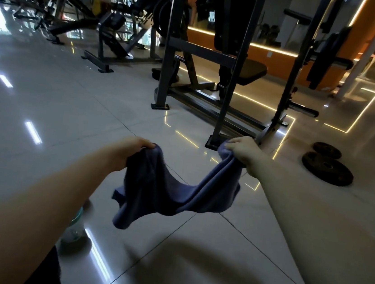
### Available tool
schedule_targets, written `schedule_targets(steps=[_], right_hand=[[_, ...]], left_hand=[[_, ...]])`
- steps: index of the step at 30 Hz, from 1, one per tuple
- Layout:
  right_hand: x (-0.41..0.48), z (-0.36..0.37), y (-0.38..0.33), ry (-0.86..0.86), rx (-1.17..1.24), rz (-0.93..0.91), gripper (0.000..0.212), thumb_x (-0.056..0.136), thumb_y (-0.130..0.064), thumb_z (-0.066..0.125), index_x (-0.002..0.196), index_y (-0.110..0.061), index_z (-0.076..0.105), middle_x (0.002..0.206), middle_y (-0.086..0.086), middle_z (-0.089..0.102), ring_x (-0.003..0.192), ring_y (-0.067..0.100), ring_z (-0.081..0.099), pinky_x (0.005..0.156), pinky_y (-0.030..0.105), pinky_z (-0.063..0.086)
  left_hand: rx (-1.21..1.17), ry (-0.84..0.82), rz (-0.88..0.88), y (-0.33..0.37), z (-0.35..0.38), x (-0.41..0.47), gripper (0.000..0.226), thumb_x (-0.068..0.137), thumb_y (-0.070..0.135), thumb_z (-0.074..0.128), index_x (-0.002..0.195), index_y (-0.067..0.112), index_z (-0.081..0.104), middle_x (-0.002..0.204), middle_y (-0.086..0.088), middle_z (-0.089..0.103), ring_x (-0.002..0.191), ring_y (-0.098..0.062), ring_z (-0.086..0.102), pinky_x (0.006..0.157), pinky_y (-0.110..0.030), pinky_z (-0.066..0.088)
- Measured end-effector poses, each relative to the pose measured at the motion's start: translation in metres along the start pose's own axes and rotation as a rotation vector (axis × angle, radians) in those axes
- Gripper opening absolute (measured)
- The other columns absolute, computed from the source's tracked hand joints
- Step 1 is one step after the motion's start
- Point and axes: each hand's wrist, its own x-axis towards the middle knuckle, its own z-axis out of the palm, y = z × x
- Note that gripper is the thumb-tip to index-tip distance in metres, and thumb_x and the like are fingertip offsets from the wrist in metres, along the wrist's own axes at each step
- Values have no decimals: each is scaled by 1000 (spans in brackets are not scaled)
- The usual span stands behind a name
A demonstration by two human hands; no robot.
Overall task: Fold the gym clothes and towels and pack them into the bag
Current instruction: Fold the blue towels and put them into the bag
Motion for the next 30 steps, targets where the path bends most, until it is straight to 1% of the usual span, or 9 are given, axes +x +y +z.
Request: schedule_targets(steps=[1, 4, 7, 12, 16, 20, 26, 28, 30], right_hand=[[-8, 9, -8, -118, -74, -45, 25, 93, -13, 69, 116, -5, 70, 107, 7, 68, 97, 19, 64, 80, 29, 46], [-31, 35, -34, -451, -187, -108, 33, 87, -18, 76, 118, -9, 70, 111, 6, 69, 102, 16, 66, 77, 22, 51], [-41, 55, -41, -598, -272, -97, 41, 89, -17, 74, 128, -11, 65, 110, 1, 66, 97, 12, 64, 71, 18, 49], [-44, 71, -34, -623, -353, -138, 25, 93, -22, 70, 116, -12, 72, 113, 8, 71, 105, 21, 67, 85, 27, 52], [-37, 58, -30, -644, -300, -135, 18, 96, -18, 65, 108, -7, 73, 110, 13, 70, 103, 24, 68, 80, 28, 51], [-28, 36, -23, -628, -261, -99, 18, 96, -16, 64, 108, -5, 73, 106, 10, 69, 97, 20, 67, 77, 26, 51], [-19, 18, -9, -579, -249, -48, 21, 96, -17, 65, 112, -5, 72, 111, 12, 70, 97, 19, 68, 77, 27, 51], [-18, 17, -9, -570, -244, -53, 21, 96, -17, 65, 112, -5, 72, 110, 12, 71, 97, 19, 69, 76, 26, 52], [-16, 17, -10, -556, -242, -64, 23, 95, -17, 66, 113, -4, 72, 114, 14, 70, 101, 22, 68, 80, 29, 51]], left_hand=[[13, -11, 24, 7, 8, -5, 17, 92, 22, 67, 98, 6, 70, 97, -16, 73, 88, -27, 68, 86, -40, 56], [89, -41, 84, 18, 24, -19, 19, 92, 20, 69, 100, 3, 71, 95, -19, 72, 87, -28, 68, 82, -38, 56], [123, -151, 123, 19, 23, -25, 24, 94, 18, 64, 108, 1, 72, 102, -20, 69, 88, -25, 66, 82, -34, 54], [253, -326, 219, 17, 12, -30, 23, 98, 9, 56, 111, 4, 74, 109, -11, 74, 99, -20, 69, 80, -28, 55], [526, -241, 308, 11, 5, -30, 11, 89, 9, 68, 95, 9, 78, 96, -11, 75, 90, -19, 69, 79, -28, 56], [680, -118, 352, 8, 1, -30, 9, 84, 10, 70, 79, 16, 76, 68, 4, 67, 70, -9, 62, 68, -22, 49], [713, 91, 437, 9, -13, -22, 10, 90, 24, 75, 83, 17, 74, 63, 7, 51, 60, -9, 46, 57, -26, 37], [795, 166, 477, 10, -13, -22, 12, 92, 29, 73, 84, 20, 74, 64, 7, 56, 61, -11, 50, 57, -28, 39], [793, 200, 473, 9, -12, -20, 14, 94, 30, 70, 85, 19, 74, 72, 3, 67, 70, -16, 62, 64, -31, 50]])
